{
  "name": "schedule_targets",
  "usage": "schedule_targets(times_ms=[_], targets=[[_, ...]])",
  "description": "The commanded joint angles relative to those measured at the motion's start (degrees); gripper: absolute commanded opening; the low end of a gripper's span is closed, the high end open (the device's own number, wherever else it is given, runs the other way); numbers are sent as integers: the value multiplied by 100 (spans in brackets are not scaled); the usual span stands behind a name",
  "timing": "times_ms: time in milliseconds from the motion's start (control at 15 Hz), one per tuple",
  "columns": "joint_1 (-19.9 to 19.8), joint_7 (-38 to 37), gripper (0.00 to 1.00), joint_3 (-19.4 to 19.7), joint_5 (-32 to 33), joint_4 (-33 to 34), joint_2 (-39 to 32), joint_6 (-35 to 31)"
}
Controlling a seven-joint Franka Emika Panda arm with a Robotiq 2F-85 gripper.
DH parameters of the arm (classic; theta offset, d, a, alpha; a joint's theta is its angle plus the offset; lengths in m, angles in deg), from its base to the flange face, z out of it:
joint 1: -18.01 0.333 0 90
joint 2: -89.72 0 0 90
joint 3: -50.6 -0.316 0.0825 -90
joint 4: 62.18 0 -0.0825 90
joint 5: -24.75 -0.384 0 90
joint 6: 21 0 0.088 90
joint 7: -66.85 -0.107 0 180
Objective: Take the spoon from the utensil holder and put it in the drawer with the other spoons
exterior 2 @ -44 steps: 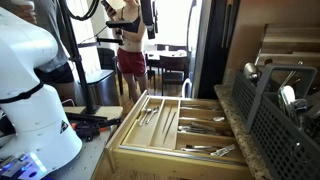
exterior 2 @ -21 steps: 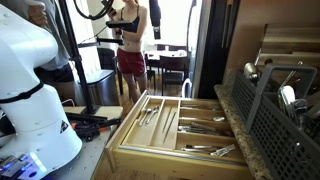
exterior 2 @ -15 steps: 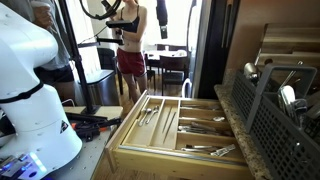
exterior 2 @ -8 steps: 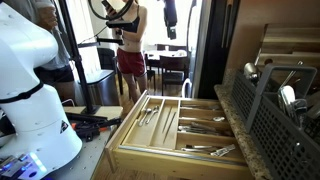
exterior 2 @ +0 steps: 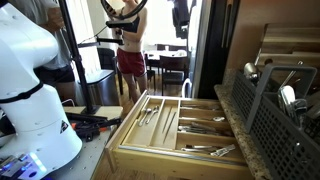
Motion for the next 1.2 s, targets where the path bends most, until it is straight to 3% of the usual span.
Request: schedule_targets(times_ms=[0,533,1133], targets=[[-50,-7,100,108,226,360,-378,-70],[-55,45,100,314,442,1059,-1111,-58],[69,17,100,297,440,1214,-1529,-40]])
